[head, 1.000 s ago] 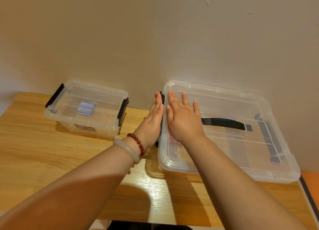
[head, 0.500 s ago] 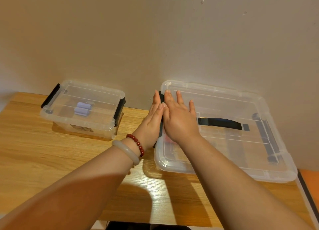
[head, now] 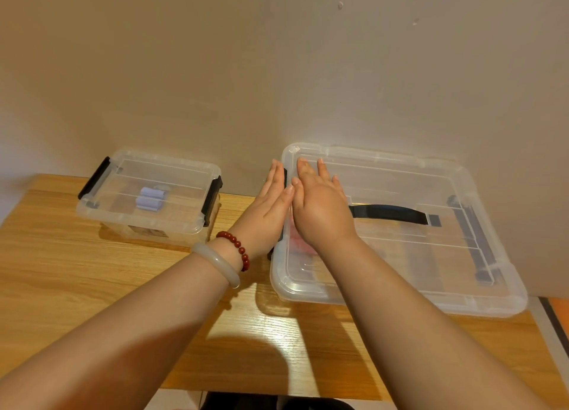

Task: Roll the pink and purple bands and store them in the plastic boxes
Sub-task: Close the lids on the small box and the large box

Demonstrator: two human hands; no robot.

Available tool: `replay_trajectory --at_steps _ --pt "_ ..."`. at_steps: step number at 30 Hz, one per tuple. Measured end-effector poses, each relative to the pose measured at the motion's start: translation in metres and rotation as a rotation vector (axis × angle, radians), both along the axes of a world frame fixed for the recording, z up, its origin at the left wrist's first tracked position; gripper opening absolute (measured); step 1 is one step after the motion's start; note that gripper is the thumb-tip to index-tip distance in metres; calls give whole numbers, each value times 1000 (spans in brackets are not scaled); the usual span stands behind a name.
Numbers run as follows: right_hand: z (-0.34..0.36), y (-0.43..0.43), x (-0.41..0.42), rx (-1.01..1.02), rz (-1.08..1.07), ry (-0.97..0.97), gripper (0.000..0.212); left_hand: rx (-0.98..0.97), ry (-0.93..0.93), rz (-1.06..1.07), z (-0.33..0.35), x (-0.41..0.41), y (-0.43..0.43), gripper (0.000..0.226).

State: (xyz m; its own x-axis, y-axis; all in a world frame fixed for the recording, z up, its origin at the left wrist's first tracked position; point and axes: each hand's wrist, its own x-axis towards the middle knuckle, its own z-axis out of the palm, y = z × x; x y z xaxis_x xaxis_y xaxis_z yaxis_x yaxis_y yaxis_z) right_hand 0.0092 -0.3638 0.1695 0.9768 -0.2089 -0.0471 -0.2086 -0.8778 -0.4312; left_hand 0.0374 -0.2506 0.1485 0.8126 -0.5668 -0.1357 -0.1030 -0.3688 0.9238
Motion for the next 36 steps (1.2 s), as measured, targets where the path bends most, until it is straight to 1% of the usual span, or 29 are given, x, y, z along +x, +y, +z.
replay_trajectory --at_steps 2,5,8,12,15,17,24,36 --pt "4 -5 -4 15 -24 -7 50 51 -39 -17 4 2 -4 62" --pt "8 -19 -7 -37 -41 35 50 166 -122 -40 11 3 -14 59" --pt "12 -40 -14 -54 -85 70 50 325 -192 -52 16 3 -22 58" --pt "13 -64 -28 -86 -119 108 50 616 -339 -105 23 3 -30 60" --pt "12 -78 -39 -100 -129 125 51 719 -438 -160 30 -3 -45 60" --pt "12 -88 -47 -111 -131 129 52 729 -475 -199 35 -11 -60 58" --pt "20 -137 -79 -204 -155 144 54 660 -516 -264 43 -39 -123 54" --pt "11 -204 -124 -228 -203 197 60 707 -569 -307 34 -66 -210 52"
